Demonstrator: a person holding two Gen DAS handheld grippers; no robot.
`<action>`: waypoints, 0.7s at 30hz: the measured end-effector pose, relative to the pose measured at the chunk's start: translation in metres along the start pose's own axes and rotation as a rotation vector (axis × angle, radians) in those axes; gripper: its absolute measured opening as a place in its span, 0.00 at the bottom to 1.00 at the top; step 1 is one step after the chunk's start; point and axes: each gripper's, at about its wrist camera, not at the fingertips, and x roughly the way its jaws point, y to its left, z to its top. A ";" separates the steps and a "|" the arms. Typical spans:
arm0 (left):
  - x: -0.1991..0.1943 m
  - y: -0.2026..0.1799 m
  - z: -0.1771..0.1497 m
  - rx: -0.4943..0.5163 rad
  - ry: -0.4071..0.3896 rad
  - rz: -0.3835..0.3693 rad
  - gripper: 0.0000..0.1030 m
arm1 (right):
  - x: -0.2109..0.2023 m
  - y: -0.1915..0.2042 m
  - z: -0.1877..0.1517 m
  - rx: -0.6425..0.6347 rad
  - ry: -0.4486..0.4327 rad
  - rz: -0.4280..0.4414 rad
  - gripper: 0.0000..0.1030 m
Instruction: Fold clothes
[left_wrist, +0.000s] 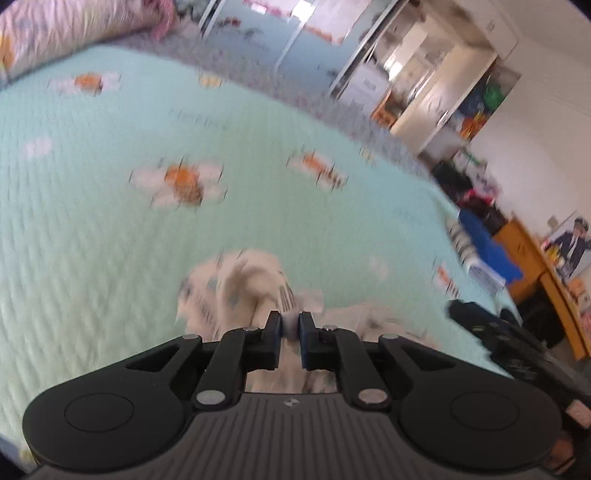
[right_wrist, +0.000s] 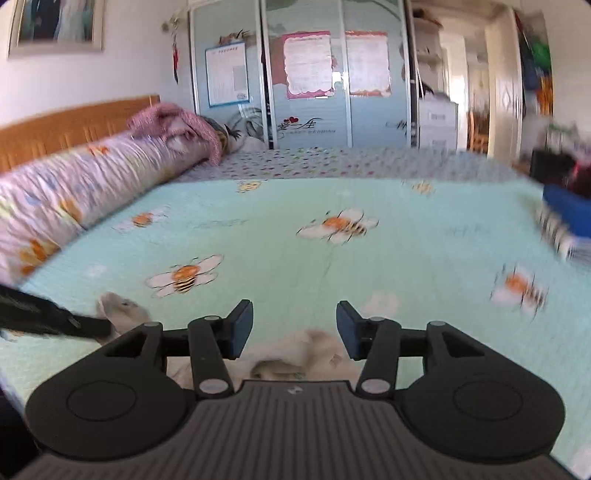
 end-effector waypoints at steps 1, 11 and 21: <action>0.000 0.005 -0.005 -0.007 0.014 0.002 0.08 | -0.008 -0.004 -0.012 0.024 0.008 -0.001 0.55; -0.005 0.015 -0.009 0.037 0.019 0.020 0.10 | 0.001 -0.029 -0.046 0.073 0.138 -0.028 0.69; -0.008 0.016 -0.015 0.119 0.030 0.059 0.11 | 0.056 -0.046 -0.001 0.041 0.116 -0.068 0.06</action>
